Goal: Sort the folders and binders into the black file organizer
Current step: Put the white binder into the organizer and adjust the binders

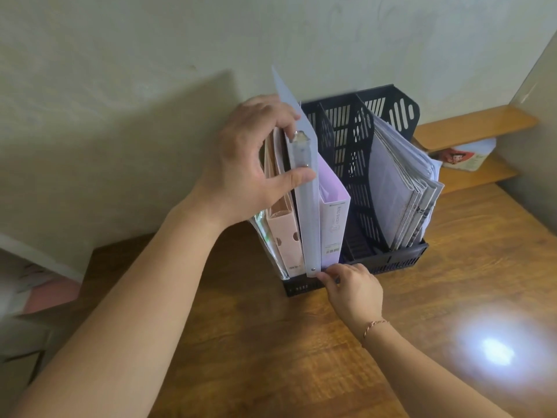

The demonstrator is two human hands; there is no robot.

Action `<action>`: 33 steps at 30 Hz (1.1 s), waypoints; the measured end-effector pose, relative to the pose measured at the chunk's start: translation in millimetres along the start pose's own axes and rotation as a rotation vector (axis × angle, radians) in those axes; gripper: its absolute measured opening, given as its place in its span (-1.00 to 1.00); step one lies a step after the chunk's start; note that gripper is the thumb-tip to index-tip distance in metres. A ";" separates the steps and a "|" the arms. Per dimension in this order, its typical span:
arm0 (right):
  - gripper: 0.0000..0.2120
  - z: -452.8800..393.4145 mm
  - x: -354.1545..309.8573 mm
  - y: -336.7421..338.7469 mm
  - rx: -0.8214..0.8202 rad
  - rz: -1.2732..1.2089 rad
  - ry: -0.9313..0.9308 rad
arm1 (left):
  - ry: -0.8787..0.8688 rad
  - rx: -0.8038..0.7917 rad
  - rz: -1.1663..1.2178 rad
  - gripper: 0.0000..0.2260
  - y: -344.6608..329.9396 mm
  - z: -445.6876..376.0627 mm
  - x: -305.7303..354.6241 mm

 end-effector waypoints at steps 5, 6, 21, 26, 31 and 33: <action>-0.82 -2.0 -0.1 -1.4 0.001 0.018 -0.089 | -0.009 0.033 -0.052 -0.61 1.8 6.7 7.7; -0.81 -1.3 0.7 -1.9 0.000 0.027 -0.100 | -0.015 0.044 -0.065 -0.61 2.4 7.2 9.6; -0.67 -1.4 9.3 -10.7 -0.064 0.025 -0.172 | 0.055 -0.059 -0.016 -0.55 4.5 0.9 19.5; -0.70 -1.4 7.9 -10.0 -0.065 0.034 -0.172 | 0.013 -0.198 -0.099 -0.60 2.8 -18.7 22.9; -0.68 -2.4 5.5 -8.1 -0.066 0.056 -0.188 | -0.046 -0.245 -0.170 -0.75 -10.8 -16.6 33.8; -0.67 -3.1 5.2 -8.4 -0.075 0.062 -0.199 | -0.049 -0.237 -0.160 -0.78 -12.8 -15.7 37.4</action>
Point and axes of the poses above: each hand's wrist, its own z-axis away from the middle knuckle, its own y-axis out of the back of the hand, x = y × z, the point moved 8 cm from there along -z, towards the middle knuckle, and after that the axes turned 1 degree about -x, right-handed, at the moved point
